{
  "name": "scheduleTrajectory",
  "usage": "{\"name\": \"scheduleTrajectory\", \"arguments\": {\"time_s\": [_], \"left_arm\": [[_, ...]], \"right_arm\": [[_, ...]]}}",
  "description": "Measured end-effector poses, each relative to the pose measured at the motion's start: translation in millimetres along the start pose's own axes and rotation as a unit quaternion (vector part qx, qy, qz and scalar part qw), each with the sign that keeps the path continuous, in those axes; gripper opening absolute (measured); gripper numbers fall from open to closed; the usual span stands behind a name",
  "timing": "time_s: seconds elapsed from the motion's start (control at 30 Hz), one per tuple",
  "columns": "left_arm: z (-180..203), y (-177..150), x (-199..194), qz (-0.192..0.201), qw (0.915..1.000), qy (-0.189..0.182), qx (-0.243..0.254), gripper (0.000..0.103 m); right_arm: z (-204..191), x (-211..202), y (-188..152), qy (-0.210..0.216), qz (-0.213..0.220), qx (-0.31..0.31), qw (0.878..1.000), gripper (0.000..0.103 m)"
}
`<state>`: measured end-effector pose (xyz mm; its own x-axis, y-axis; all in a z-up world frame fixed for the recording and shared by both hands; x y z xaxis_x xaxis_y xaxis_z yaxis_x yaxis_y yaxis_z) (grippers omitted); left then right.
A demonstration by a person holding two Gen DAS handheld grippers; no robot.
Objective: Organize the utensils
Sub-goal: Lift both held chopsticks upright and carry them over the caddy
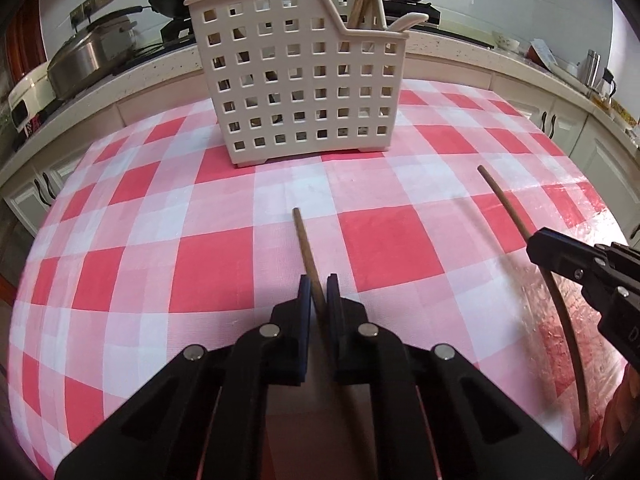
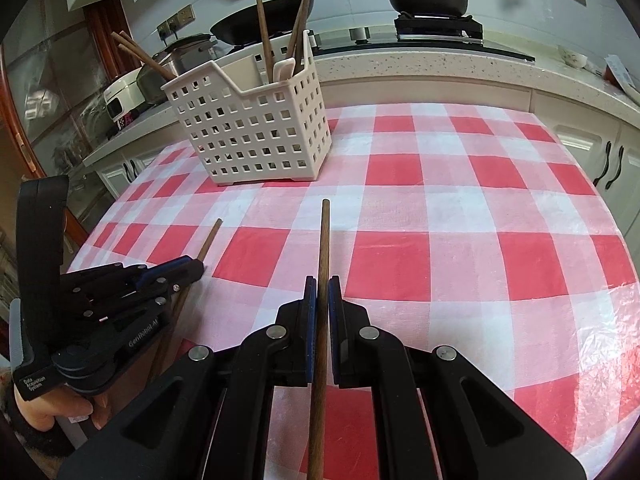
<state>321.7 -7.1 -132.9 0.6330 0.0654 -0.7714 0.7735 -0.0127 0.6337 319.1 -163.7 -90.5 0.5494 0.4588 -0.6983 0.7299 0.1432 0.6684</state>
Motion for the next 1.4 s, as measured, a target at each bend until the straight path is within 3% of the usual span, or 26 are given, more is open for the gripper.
{"name": "scheduleTrajectory", "arguments": {"time_s": [0.23, 0.57, 0.73, 1.1, 1.4], "left_arm": [[-3, -2, -13, 0.018, 0.9997, -0.016, 0.001, 0.006], [-24, 12, -78, 0.129, 0.9896, -0.057, -0.026, 0.006], [-35, 16, -105, 0.166, 0.9829, -0.074, -0.031, 0.006], [-49, 14, -163, 0.223, 0.9717, -0.073, -0.025, 0.006], [-45, 8, -184, 0.241, 0.9675, -0.073, -0.018, 0.006]], "right_arm": [[-6, -5, 2, -0.002, 0.007, -0.004, 1.000, 0.006], [-37, -31, 18, 0.013, 0.063, -0.019, 0.998, 0.006], [-56, -48, 27, 0.020, 0.093, -0.033, 0.995, 0.006], [-87, -85, 40, 0.021, 0.137, -0.066, 0.988, 0.006], [-96, -105, 37, 0.024, 0.151, -0.078, 0.985, 0.006]]}}
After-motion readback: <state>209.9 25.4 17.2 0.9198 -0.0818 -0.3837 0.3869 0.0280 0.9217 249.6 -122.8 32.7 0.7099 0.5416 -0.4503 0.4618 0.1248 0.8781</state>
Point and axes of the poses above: each gripper's, at about its wrist camera, not at the fingertips, and x roughly the way its jaws point, z to its right, y to its top, the point moved 4 cm from there along x, roughly the way its jaws point, and after that the axes turned 4 degrees about x, right-handed, at the moved point
